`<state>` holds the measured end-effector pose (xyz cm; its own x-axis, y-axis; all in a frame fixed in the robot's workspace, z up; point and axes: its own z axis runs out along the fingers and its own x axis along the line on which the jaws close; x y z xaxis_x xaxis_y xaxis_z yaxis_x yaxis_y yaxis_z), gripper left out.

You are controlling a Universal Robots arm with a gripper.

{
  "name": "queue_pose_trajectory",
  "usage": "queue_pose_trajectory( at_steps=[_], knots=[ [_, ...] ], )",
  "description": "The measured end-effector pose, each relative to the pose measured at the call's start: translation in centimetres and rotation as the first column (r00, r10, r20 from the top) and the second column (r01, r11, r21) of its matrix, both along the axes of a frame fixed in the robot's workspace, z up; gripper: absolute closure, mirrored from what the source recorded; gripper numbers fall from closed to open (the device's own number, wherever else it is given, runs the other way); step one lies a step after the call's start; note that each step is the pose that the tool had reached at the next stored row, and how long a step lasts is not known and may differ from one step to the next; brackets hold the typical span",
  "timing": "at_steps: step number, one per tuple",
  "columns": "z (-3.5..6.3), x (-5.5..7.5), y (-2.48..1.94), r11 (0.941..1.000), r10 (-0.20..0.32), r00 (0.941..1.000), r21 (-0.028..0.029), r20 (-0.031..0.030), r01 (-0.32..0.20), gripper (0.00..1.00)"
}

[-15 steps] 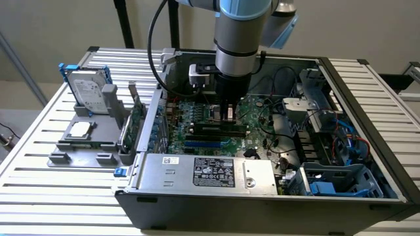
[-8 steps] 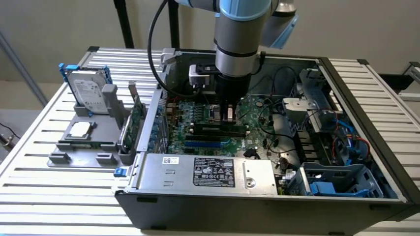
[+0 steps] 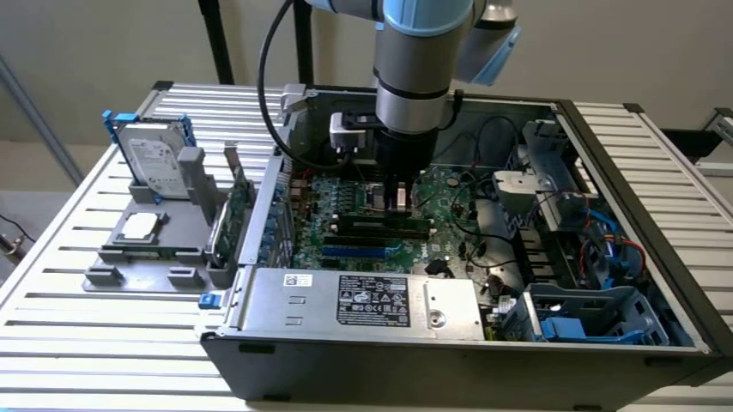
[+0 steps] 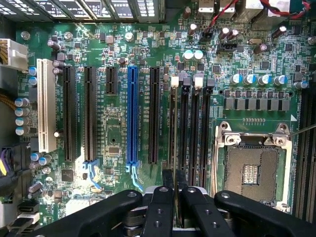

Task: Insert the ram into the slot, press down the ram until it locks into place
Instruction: 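Insert the ram into the slot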

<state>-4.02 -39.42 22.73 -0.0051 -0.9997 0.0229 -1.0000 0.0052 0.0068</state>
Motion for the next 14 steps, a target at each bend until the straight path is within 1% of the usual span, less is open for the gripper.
queue_pose_trajectory(
  at_steps=[9, 11, 12, 13, 14],
  knots=[
    [-0.16, 0.00, 0.01, 1.0000, 0.000, 1.0000, -0.0001, 0.0005, 0.000, 0.87],
    [-0.13, 0.00, 0.01, 1.0000, 0.000, 1.0000, 0.0000, 0.0005, 0.000, 0.85],
    [0.02, 0.00, 0.01, 1.0000, 0.000, 1.0000, 0.0005, 0.0007, 0.000, 0.85],
    [0.32, 0.00, 0.01, 1.0000, 0.000, 1.0000, 0.0008, 0.0007, 0.000, 0.78],
    [0.73, -0.01, 0.00, 1.0000, 0.000, 1.0000, 0.0013, 0.0006, 0.000, 0.78]
  ],
)
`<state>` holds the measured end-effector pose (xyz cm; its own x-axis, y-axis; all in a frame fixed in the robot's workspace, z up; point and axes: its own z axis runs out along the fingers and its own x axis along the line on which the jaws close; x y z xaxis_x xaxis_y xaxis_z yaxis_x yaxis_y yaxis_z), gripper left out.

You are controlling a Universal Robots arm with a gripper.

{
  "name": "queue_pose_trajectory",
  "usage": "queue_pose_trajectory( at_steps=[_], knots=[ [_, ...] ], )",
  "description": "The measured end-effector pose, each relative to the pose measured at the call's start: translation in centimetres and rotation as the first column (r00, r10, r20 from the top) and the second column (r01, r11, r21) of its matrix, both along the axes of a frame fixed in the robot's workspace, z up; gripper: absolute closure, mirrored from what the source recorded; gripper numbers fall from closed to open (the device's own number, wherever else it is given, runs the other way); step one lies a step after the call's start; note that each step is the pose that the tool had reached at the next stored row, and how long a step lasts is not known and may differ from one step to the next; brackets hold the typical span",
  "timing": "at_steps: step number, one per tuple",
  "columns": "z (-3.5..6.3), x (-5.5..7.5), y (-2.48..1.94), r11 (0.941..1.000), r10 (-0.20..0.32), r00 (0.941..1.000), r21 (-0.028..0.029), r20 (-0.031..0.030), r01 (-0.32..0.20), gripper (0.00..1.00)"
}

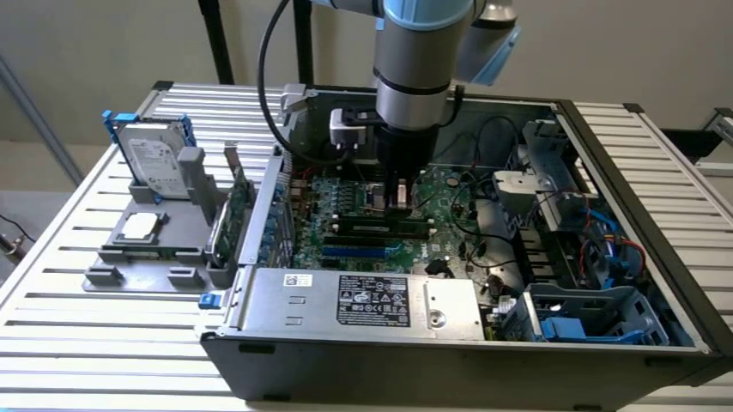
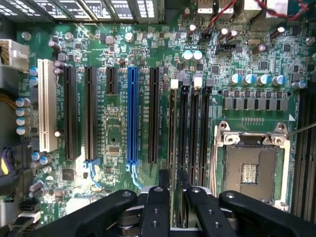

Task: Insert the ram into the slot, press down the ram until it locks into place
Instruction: 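Insert the ram into the slot, then press down the ram until it locks into place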

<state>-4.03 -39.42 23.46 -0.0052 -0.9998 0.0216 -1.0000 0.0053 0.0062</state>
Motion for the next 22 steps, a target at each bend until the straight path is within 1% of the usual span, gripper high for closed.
queue_pose_trajectory(
  at_steps=[2, 4, 6, 7, 8, 10, 22],
  knots=[
    [0.67, 0.00, -0.02, 1.0000, 0.000, 1.0000, 0.0004, -0.0002, 0.000, 0.78],
    [0.94, -0.04, -0.04, 1.0000, 0.000, 1.0000, 0.0011, -0.0001, 0.000, 0.78],
    [0.96, -0.09, -0.04, 1.0000, 0.000, 1.0000, 0.0019, 0.0001, 0.000, 0.78],
    [0.97, -0.10, -0.04, 1.0000, 0.000, 1.0000, 0.0019, 0.0001, 0.000, 0.81],
    [0.97, -0.10, -0.04, 1.0000, 0.000, 1.0000, 0.0019, 0.0000, 0.000, 0.87],
    [0.98, -0.11, -0.05, 1.0000, 0.000, 1.0000, 0.0018, -0.0001, 0.000, 0.89],
    [0.98, -0.11, -0.05, 1.0000, 0.000, 1.0000, 0.0018, -0.0001, 0.000, 0.89]
  ],
)
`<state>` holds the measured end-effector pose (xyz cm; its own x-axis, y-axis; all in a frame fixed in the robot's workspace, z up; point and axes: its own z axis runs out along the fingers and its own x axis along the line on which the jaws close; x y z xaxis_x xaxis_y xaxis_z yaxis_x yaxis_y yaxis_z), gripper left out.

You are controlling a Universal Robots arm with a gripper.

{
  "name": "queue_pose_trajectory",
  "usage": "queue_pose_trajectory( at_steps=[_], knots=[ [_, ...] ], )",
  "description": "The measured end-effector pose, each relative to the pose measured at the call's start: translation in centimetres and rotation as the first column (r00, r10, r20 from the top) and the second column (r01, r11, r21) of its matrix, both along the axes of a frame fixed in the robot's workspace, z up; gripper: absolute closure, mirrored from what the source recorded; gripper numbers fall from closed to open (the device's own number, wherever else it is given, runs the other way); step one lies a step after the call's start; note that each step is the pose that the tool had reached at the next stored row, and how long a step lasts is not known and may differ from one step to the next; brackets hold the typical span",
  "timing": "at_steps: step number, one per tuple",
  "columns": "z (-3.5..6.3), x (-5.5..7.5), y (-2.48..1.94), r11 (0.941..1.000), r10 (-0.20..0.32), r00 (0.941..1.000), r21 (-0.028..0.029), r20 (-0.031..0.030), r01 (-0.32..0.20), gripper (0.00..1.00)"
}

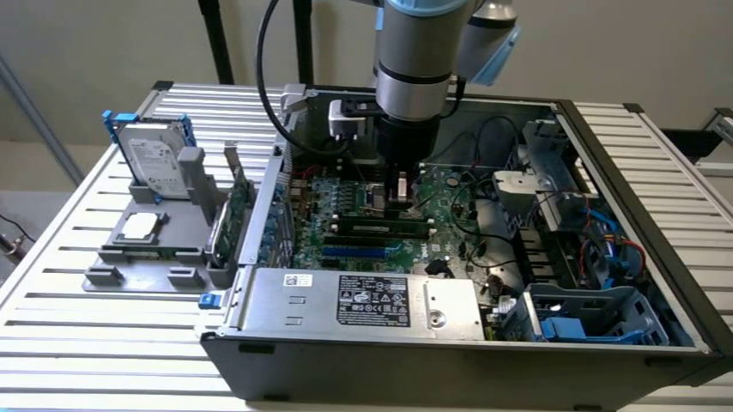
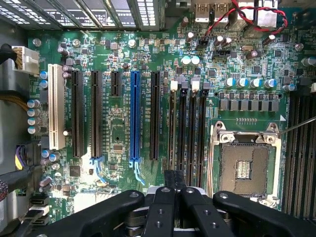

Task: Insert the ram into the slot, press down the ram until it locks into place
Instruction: 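Press down the ram until it locks into place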

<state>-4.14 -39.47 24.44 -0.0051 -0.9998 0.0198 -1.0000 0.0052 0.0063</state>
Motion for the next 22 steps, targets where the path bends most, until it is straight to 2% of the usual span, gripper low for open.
queue_pose_trajectory(
  at_steps=[10, 22],
  knots=[
    [-0.31, -0.4, 0.17, 1.0000, 0.000, 1.0000, -0.0004, 0.0020, 0.000, 0.89],
    [-1.60, -0.6, 0.43, 1.0000, 0.000, 1.0000, -0.0020, 0.0016, 0.000, 0.89]
  ],
)
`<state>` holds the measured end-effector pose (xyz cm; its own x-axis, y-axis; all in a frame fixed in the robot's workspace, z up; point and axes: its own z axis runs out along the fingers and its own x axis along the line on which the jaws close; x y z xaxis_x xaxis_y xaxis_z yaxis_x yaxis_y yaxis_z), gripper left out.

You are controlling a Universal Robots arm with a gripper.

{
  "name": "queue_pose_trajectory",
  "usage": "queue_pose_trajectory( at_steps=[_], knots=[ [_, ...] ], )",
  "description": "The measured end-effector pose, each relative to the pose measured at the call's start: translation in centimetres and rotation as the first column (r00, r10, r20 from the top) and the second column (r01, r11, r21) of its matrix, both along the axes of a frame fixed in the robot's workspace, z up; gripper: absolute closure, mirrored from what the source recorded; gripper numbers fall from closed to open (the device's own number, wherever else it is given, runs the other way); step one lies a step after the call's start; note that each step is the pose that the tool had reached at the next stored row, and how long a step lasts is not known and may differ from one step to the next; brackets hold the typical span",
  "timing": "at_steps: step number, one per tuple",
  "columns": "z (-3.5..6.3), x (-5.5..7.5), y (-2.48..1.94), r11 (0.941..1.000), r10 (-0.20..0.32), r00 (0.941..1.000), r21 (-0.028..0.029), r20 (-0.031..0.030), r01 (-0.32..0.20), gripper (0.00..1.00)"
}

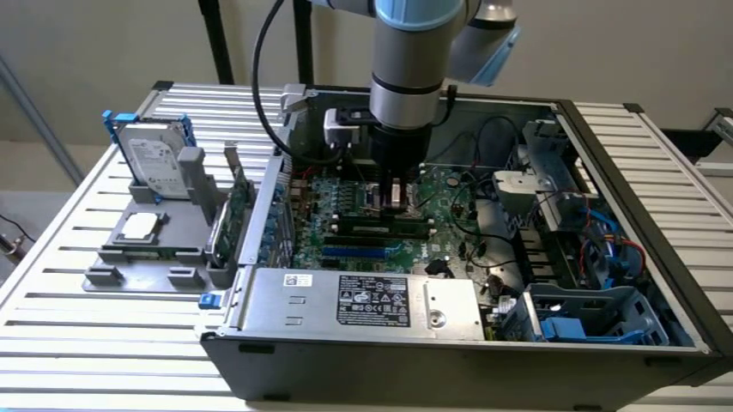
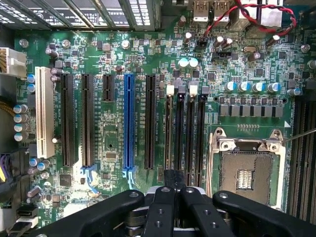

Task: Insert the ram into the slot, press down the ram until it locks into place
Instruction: 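Press down the ram until it locks into place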

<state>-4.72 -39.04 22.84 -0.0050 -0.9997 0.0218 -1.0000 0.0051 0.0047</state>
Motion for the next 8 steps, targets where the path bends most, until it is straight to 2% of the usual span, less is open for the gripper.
queue_pose_trajectory(
  at_steps=[4, 8],
  knots=[
    [-0.08, 0.0, 0.03, 1.0000, 0.000, 1.0000, 0.0020, 0.0007, 0.000, 0.89],
    [1.70, 0.0, 0.03, 1.0000, 0.000, 1.0000, 0.0016, -0.0002, 0.000, 0.89]
  ],
)
